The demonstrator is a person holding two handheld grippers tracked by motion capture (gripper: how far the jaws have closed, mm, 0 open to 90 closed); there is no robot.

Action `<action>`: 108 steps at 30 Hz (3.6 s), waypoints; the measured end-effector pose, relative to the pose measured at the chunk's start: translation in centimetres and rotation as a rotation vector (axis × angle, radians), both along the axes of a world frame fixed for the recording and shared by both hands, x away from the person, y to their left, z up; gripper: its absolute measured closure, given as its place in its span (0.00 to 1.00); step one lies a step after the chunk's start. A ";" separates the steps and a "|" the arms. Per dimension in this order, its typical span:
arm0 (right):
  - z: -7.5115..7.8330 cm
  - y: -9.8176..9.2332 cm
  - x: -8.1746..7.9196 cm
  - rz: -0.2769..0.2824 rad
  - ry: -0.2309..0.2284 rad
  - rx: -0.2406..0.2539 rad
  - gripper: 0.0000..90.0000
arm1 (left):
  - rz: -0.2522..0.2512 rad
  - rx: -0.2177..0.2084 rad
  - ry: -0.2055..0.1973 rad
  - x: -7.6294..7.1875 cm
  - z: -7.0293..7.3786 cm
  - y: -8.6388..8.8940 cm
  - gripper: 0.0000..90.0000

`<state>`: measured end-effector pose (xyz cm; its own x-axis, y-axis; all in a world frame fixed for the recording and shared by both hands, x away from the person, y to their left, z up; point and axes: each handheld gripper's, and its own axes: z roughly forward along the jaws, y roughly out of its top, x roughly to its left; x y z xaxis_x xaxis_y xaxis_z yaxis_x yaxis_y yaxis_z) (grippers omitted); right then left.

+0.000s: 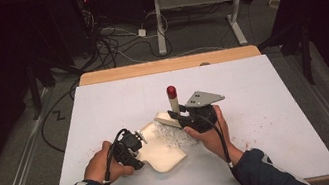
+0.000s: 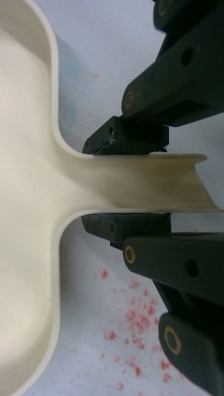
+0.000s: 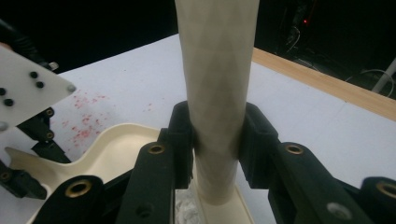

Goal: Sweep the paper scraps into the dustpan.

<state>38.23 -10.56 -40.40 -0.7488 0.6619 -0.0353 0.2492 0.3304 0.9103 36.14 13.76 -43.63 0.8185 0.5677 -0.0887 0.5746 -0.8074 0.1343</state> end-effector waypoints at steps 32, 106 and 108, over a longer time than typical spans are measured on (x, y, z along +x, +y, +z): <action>2.8 -3.8 0.0 -0.050 -0.055 0.051 0.79 | -0.005 0.007 -0.009 -0.2 -0.5 -0.4 0.70; 1.1 -1.0 -6.1 0.101 -0.006 -0.020 0.79 | 0.008 0.005 -0.019 -0.8 -0.4 -0.7 0.70; 1.5 -1.0 -6.4 0.129 -0.001 -0.018 0.79 | 0.006 0.004 -0.017 -0.8 -0.4 -0.6 0.70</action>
<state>31.87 -11.51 -38.92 -0.8275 0.5594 -0.0472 0.2025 0.3758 0.9043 35.32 13.17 -44.05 0.8161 0.5733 -0.0725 0.5774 -0.8042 0.1407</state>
